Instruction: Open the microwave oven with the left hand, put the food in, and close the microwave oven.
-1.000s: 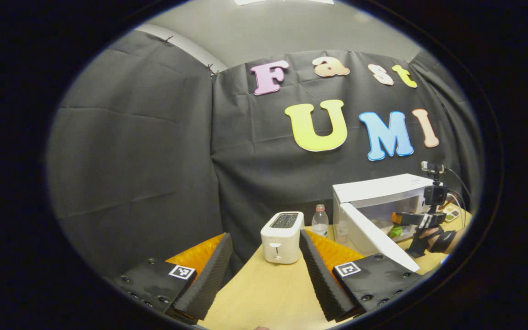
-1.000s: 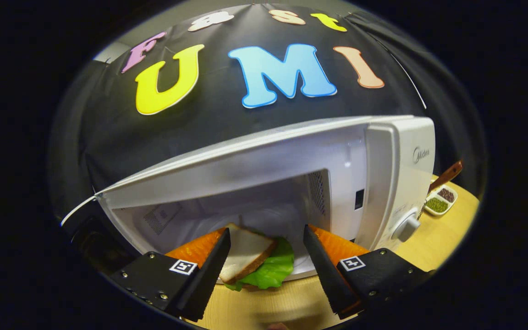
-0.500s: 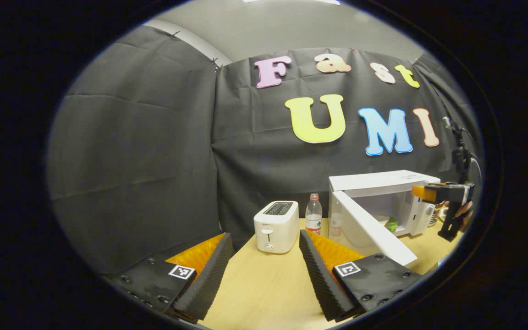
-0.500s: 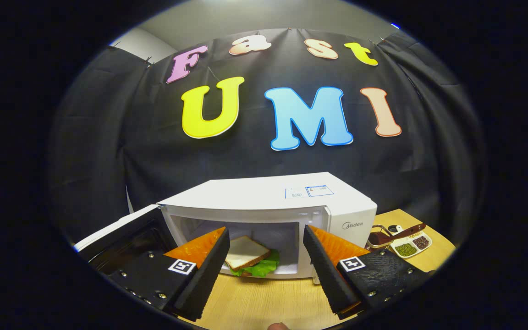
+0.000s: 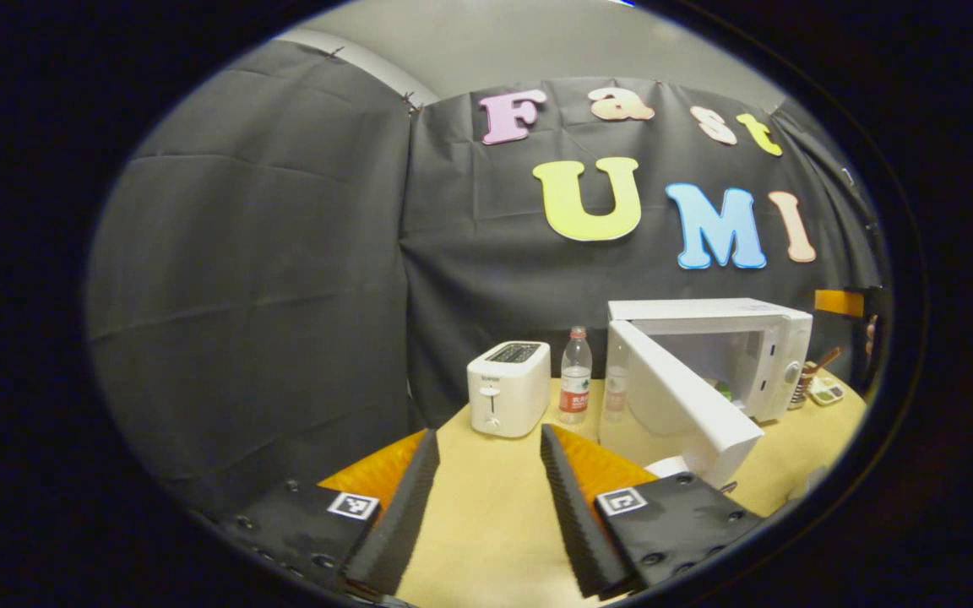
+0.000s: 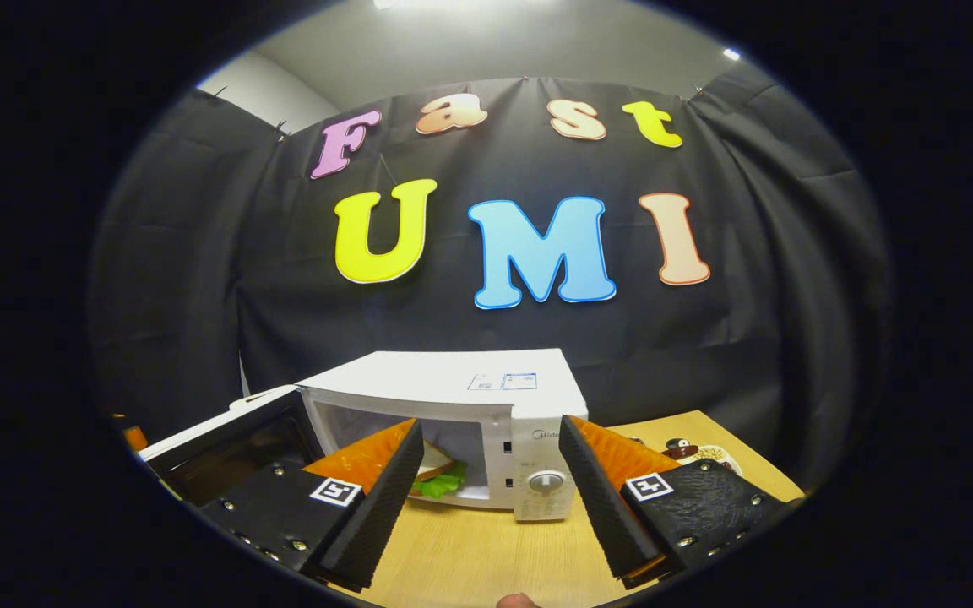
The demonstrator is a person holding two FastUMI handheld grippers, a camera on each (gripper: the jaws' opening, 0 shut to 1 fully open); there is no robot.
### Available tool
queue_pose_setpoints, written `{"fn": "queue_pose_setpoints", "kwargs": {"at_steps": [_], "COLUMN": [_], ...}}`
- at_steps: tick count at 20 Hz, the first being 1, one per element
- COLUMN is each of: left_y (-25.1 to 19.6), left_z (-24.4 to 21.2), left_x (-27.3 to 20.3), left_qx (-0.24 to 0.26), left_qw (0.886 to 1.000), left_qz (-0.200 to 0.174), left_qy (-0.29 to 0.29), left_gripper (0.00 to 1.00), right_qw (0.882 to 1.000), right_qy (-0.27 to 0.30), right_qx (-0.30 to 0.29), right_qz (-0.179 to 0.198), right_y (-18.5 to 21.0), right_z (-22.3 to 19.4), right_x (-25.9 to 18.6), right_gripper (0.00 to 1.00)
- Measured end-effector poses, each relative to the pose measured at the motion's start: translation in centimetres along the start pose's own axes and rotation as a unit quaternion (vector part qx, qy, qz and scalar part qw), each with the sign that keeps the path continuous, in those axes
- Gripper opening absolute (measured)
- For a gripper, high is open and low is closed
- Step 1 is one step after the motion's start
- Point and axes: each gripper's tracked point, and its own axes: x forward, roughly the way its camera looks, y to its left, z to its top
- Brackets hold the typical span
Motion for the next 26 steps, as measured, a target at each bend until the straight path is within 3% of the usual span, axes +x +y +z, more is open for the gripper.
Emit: {"fn": "queue_pose_setpoints", "kwargs": {"at_steps": [3,4,5,7,19,26], "left_y": [-1.2,-1.4,-2.0,-3.9,-8.4,-13.8], "left_z": [-0.5,-0.5,-0.8,-1.6,-2.5,-1.7], "left_x": [-0.1,-0.2,-0.2,-0.7,-2.2,-3.8], "left_qx": [0.005,0.007,0.006,0.001,0.012,0.015], "left_qw": [1.0,1.0,1.0,1.0,0.999,0.999], "left_qz": [-0.005,0.001,-0.001,-0.017,-0.019,-0.037], "left_qy": [0.003,0.003,0.006,0.017,0.041,0.03], "left_gripper": [0.59,0.55,0.4,0.1,0.07,0.07], "right_qw": [1.0,1.0,1.0,1.0,0.999,1.0], "right_qy": [0.001,-0.003,-0.006,-0.011,-0.016,-0.012], "right_qx": [0.004,0.004,0.004,0.006,-0.018,-0.007], "right_qz": [-0.015,-0.018,-0.022,-0.028,-0.021,-0.024], "right_y": [-2.7,-3.5,-4.3,-5.5,-10.2,-13.5], "right_z": [0.4,0.8,1.1,1.6,2.5,1.7], "right_x": [-1.6,-2.3,-2.8,-3.7,-8.5,-12.1], "right_gripper": [0.98,0.93,0.98,0.98,0.98,0.98]}}
